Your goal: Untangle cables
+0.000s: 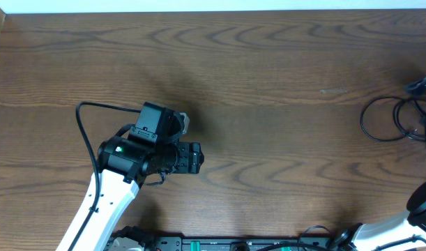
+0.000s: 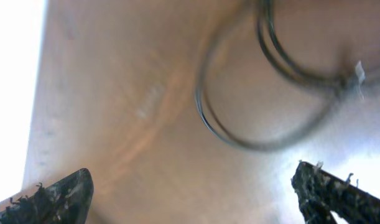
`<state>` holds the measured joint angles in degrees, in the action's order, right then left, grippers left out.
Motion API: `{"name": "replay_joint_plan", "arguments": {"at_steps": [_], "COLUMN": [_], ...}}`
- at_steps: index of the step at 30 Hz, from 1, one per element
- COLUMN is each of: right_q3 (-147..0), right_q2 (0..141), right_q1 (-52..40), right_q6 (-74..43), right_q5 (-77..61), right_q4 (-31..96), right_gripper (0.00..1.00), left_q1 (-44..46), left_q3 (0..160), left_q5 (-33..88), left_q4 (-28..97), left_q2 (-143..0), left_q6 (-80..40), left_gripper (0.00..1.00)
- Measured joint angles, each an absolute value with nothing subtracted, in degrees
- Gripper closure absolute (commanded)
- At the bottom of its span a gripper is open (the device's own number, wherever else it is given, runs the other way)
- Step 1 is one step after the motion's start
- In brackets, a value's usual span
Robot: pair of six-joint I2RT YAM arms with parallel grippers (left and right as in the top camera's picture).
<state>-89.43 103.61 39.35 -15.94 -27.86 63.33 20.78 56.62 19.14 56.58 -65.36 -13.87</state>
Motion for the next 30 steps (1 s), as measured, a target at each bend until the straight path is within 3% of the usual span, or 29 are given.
{"name": "replay_joint_plan", "arguments": {"at_steps": [8, 15, 25, 30], "right_q3": [-83.18, -72.62, -54.74, -46.13], "right_q2": [101.71, 91.72, 70.13, 66.5], "right_q1": [37.8, 40.6, 40.97, 40.97], "right_q6": [-26.33, -31.48, -31.66, -31.66], "right_q5": [-16.19, -6.22, 1.26, 1.78], "right_q4": [66.65, 63.59, 46.13, 39.79], "right_gripper": [0.01, 0.01, 0.01, 0.01], "left_q1": [20.78, 20.78, 20.78, 20.78], "left_q3": [56.62, 56.64, 56.62, 56.62], "left_q5": [19.14, 19.14, 19.14, 19.14], "left_q4": [56.58, 56.58, 56.66, 56.71], "left_q2": [-65.36, -65.36, -65.36, -65.36], "left_q6": [-13.47, -13.32, -13.21, -13.06], "left_gripper": [0.21, 0.21, 0.21, 0.21]}}
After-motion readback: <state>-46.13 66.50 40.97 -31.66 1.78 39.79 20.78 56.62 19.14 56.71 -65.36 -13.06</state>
